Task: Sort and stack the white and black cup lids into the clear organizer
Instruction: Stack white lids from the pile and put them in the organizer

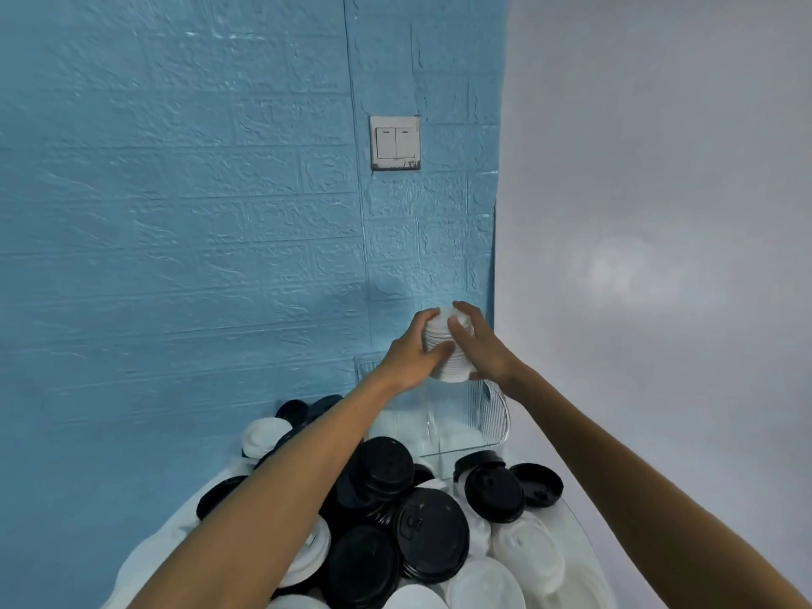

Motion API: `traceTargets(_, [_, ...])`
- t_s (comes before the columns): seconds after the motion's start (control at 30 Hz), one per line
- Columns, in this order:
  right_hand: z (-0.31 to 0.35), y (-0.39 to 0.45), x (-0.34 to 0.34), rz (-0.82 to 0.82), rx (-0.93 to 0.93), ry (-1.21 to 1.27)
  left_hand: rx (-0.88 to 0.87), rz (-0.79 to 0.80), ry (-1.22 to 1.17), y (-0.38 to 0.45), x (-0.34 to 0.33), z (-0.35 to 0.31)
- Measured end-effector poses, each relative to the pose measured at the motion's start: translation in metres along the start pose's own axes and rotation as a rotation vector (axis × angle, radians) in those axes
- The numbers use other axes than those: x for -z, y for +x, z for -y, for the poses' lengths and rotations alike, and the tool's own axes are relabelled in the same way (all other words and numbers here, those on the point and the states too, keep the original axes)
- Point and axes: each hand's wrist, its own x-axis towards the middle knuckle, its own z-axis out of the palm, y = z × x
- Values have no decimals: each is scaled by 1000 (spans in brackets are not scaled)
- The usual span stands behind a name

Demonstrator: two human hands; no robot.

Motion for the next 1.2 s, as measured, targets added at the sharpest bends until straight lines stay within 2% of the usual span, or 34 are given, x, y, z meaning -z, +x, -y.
traceTargets(0.13, [-15, 22, 5, 74, -70, -9, 30, 19, -9, 25, -4, 20])
traceTargets(0.37, [-45, 59, -8, 10, -47, -33, 38, 12, 4, 52, -22, 41])
traceTargets(0.6, [-70, 80, -10, 71, 30, -273, 65, 40, 80, 62, -23, 56])
traceTargets(0.8, [-73, 84, -11, 15, 78, -400, 33, 27, 171, 69, -22, 59])
traceTargets(1.1, [-79, 81, -15, 85, 34, -497, 101, 120, 265, 67, -23, 73])
traceTargets(1.2, [-78, 86, -12, 147, -15, -560, 116, 160, 381, 66, -26, 77])
